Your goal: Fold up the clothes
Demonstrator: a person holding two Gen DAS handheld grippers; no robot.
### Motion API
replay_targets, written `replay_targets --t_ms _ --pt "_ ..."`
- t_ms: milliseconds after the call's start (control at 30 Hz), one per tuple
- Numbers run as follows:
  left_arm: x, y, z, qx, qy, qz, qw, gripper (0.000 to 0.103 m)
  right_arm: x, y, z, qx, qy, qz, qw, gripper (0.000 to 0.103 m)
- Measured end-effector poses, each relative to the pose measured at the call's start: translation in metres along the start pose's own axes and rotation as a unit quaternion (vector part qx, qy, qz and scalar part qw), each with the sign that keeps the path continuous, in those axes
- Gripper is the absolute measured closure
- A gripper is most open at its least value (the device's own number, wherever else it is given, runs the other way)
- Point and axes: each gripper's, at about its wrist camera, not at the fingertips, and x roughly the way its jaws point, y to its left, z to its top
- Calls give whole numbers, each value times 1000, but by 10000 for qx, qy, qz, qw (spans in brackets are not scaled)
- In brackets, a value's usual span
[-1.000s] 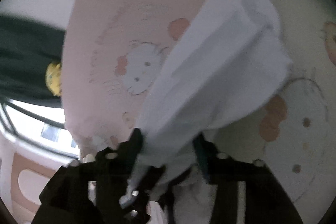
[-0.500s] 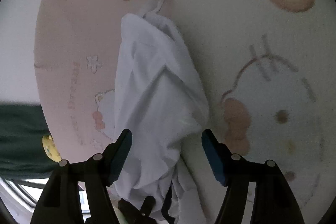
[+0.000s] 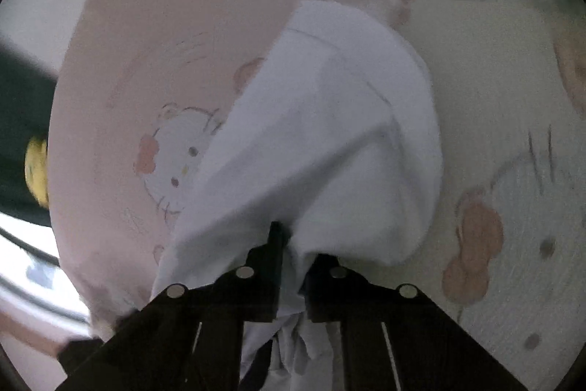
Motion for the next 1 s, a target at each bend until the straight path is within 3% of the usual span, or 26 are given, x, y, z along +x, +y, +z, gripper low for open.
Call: replay_targets --t_ms 133,167,333,400,567,667,767,800,867,1000 --pt "-19 0 9 -17 -147 -710 9974 30 -8 22 5 -642 27 330 9974 95" --pt "-21 -1 13 17 -160 -734 9972 28 -9 28 7 -743 16 390 9965 95" --pt "-21 -22 35 707 -353 -163 9967 28 -2 41 26 -997 115 472 9938 95" --pt "-16 -33 42 1047 -331 -128 9939 28 -16 12 35 -1035 189 496 9932 95" --pt "10 -63 56 1835 -19 -82 9830 28 -11 14 33 -1001 226 557 9932 95" --pt "22 -78 56 2024 -2 -20 9793 28 -6 11 36 -889 243 661 9935 95" --pt "27 -81 60 1954 -102 299 9802 29 -7 14 38 -1063 249 439 9930 95" --pt "28 -80 62 1907 -141 344 9809 35 -6 14 38 -1102 263 376 9928 95" --pt "28 -80 63 1837 -231 363 9820 59 -2 16 37 -1168 295 228 9925 95" --pt "31 -72 63 1616 -170 366 9860 74 4 30 36 -1384 398 -80 9895 95"
